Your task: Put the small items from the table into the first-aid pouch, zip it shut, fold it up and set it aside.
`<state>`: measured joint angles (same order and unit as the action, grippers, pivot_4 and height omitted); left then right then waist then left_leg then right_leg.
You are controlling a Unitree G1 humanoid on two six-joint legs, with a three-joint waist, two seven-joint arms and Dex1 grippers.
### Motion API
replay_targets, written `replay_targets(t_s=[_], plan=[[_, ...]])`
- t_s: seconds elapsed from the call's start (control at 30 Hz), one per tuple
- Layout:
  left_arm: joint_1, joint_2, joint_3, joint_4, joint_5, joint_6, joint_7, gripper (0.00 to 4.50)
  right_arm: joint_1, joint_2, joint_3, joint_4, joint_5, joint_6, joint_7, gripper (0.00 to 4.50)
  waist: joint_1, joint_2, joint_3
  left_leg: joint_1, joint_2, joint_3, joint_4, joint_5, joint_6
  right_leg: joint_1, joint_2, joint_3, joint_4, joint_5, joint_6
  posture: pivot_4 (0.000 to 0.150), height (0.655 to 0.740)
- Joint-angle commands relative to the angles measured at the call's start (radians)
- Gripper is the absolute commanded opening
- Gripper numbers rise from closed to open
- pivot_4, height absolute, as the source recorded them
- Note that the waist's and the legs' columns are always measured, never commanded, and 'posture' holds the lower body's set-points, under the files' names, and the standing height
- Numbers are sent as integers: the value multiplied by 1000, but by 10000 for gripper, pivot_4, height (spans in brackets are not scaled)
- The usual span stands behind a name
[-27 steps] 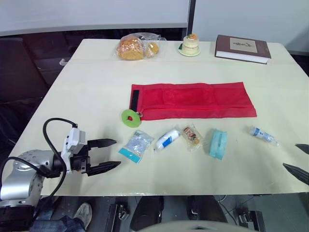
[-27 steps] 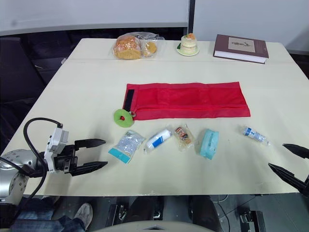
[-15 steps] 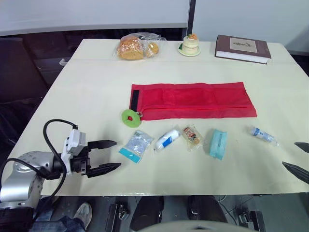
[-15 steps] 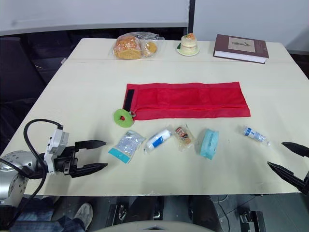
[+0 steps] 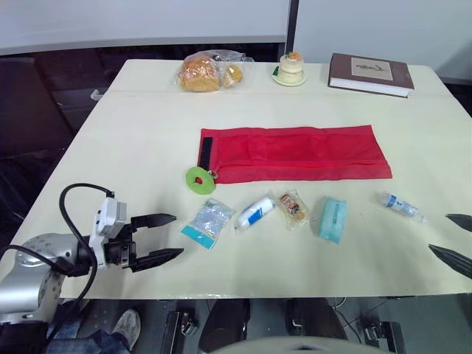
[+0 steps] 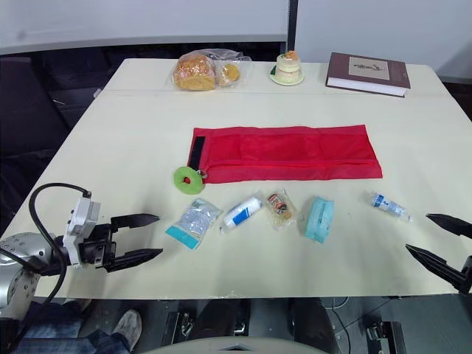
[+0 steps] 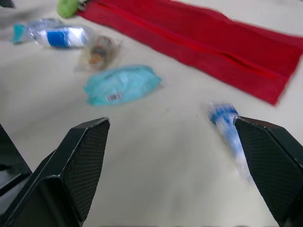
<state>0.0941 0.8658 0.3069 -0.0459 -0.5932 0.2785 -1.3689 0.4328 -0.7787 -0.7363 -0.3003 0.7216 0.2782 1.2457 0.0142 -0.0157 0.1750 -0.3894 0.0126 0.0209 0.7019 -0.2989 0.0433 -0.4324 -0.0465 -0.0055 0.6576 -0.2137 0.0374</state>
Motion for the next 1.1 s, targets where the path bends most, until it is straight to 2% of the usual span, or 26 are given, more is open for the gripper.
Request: replay_targets(t_s=[0.03,0.17,0.23,0.43,0.57,0.83,0.97,1.0,1.1], plan=[[-43,-2,2,4,-20,50,38,45000,-33,8,32,-163,93,58,-81,44569,0,0,0,0,0,0,0,0,0,0,0,0,0,0,0,1500,7289],[-110,-8,-34,37,-4,102,66,45000,-75,10,99,-301,174,127,-170,44569,0,0,0,-1,0,0,0,0,0,0,0,-1,0,1,-2,1500,7289],[-185,-13,-88,80,13,161,90,45000,-137,18,182,-389,202,147,-248,44569,1,0,0,-1,0,-1,0,0,0,0,0,-1,0,2,-2,1500,7289],[-294,-18,-194,156,72,212,98,45000,-285,9,343,-502,200,189,-390,44569,-2,-1,0,-1,-1,-1,0,0,0,0,0,-1,0,3,0,1500,7289],[-342,-13,-266,201,103,272,88,45000,-373,4,410,-533,200,210,-452,44569,-2,-2,0,-2,-1,-1,0,0,0,-1,0,-1,0,4,1,1500,7289],[-366,-11,-341,203,147,276,36,45000,-404,2,438,-528,189,205,-472,44569,1,-1,0,-1,-2,-1,0,0,0,0,0,-1,0,2,-2,1500,7289],[-345,-15,-358,160,135,298,14,33736,-400,2,434,-524,184,201,-471,45000,-1,-1,0,-1,-2,-1,0,0,0,0,0,-1,0,3,-2,1500,7289],[-342,-15,-358,157,135,302,13,28452,-400,2,434,-524,185,201,-471,45000,-1,-1,0,-1,-2,-1,0,0,0,0,0,-1,0,3,-2,1500,7289],[-332,-16,-357,145,126,309,4,16201,-402,2,435,-523,183,202,-472,45000,-1,-1,0,-1,-2,-1,0,0,0,0,0,-1,0,3,-2,1500,7289]])
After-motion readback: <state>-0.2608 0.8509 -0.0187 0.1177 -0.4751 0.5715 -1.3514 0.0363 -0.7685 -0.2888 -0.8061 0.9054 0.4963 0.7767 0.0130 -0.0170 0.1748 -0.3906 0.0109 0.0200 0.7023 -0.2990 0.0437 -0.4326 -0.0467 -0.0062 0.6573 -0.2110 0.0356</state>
